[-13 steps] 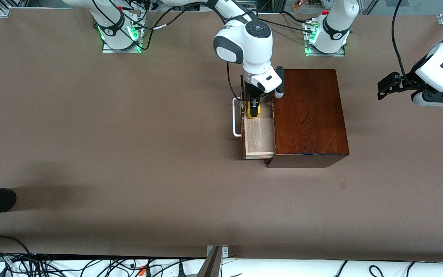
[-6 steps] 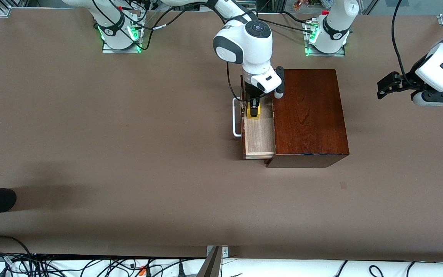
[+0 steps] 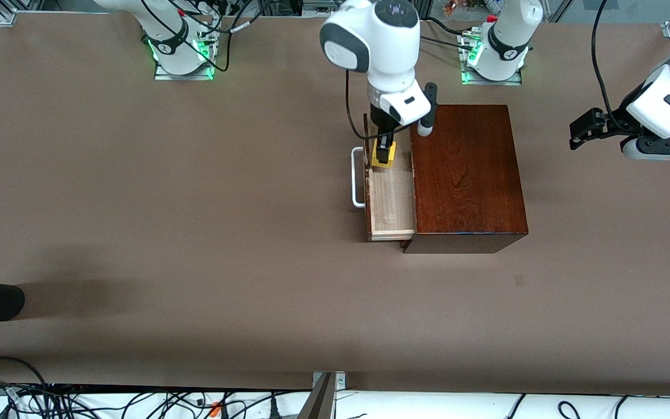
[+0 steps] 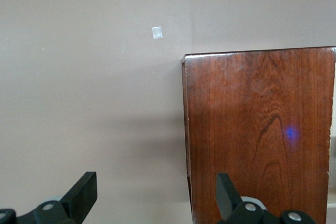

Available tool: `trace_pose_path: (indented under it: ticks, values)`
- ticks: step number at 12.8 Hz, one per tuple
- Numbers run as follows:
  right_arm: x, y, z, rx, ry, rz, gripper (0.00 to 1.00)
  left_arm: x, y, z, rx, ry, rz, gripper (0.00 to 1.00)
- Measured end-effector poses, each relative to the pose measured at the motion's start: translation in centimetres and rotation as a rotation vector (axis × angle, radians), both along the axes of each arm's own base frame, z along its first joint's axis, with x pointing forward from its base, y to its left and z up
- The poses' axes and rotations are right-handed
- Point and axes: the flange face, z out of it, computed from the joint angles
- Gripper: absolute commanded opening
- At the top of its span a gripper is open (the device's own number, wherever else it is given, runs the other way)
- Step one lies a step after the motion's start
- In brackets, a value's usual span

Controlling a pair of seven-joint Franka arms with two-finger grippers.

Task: Open drawer, take yellow block, close drawer
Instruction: 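Carry the cube away with the right gripper while the left gripper reaches the drawer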

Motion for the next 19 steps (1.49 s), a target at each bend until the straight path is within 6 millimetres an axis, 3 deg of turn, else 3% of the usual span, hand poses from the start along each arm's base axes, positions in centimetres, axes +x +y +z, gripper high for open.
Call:
trace_pose_path:
  ticks: [2, 5, 6, 8, 10, 12, 14, 16, 19]
  values:
    - [0.7, -2.4, 4.8, 0.01, 0.003, -0.059, 0.03, -0.4, -0.7, -0.4, -0.046, 0.044, -0.023, 1.0]
    - [4.1, -8.8, 9.9, -0.022, 0.037, -0.161, 0.02, -0.8, -1.7, -0.8, -0.063, 0.091, -0.09, 1.0]
    - [5.8, -11.4, 11.3, -0.02, 0.06, -0.186, 0.02, -1.0, -3.1, -1.2, -0.067, 0.111, -0.125, 1.0]
    - [10.7, -18.6, 13.2, 0.019, 0.134, -0.216, 0.02, -1.5, -7.7, -2.2, -0.073, 0.142, -0.217, 1.0]
    - [16.1, -27.9, 14.0, 0.06, 0.186, -0.283, 0.0, -2.2, -13.5, -4.3, -0.07, 0.185, -0.333, 1.0]
    - [19.2, -35.5, 14.3, 0.063, 0.19, -0.384, 0.0, -3.2, -18.9, -6.5, -0.084, 0.227, -0.512, 1.0]
    - [20.4, -40.2, 14.4, 0.042, 0.19, -0.466, 0.0, -4.0, -23.3, -7.8, -0.11, 0.245, -0.664, 1.0]
    - [20.8, -43.9, 13.6, 0.011, 0.23, -0.535, 0.0, -3.4, -27.3, -8.8, -0.153, 0.226, -0.793, 1.0]
    - [22.0, -49.9, 10.6, -0.007, 0.286, -0.66, 0.0, -2.3, -34.7, -12.7, -0.232, 0.154, -0.992, 1.0]
